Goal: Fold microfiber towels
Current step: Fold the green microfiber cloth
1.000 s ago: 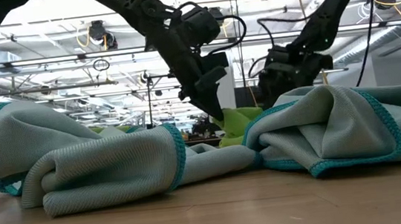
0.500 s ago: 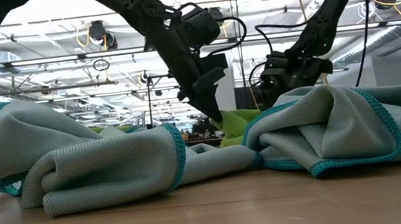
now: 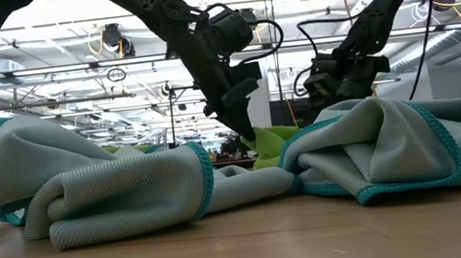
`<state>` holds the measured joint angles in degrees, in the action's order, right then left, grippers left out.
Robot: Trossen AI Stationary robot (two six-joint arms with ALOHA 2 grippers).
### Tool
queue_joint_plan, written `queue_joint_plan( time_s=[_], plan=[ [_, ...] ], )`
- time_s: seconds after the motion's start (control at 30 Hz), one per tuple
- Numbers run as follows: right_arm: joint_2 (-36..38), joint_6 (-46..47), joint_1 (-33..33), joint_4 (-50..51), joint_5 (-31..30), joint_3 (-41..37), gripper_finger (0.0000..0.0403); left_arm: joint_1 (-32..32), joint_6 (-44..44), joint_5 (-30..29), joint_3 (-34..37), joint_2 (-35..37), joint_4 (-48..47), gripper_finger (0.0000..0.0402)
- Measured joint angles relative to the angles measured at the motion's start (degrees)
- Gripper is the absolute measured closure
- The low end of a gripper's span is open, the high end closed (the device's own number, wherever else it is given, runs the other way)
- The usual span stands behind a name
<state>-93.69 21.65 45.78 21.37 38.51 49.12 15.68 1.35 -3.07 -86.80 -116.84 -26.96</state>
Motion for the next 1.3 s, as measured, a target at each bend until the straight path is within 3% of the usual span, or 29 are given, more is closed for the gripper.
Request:
queue_joint_plan(
  time_s=[0.27,0.4,0.6,0.83,1.1,1.3],
  plan=[
    [-2.7,4.9,-3.3,-3.5,-0.9,0.0,0.0241,0.0,0.3,0.0,0.0,0.0,0.1,0.0392],
    [-3.1,6.0,-5.0,-7.0,-1.0,0.0,0.0226,0.0,1.3,0.0,0.0,0.0,0.0,0.0384],
    [-2.8,7.4,-5.1,-11.4,2.2,0.0,0.0286,0.0,1.2,0.0,0.0,0.0,-0.1,0.0396],
    [1.1,-0.9,-5.2,-11.3,3.6,0.0,0.0392,0.0,1.4,0.0,0.0,0.0,-0.1,0.0389],
    [4.3,-3.0,-4.9,-8.2,-2.4,0.0,0.0399,0.0,1.5,0.0,0.0,0.0,-0.3,0.0385],
    [4.6,-13.6,-6.7,-13.1,8.5,0.0,0.0401,0.1,2.6,0.5,0.0,0.0,-0.3,0.0396]
  ],
)
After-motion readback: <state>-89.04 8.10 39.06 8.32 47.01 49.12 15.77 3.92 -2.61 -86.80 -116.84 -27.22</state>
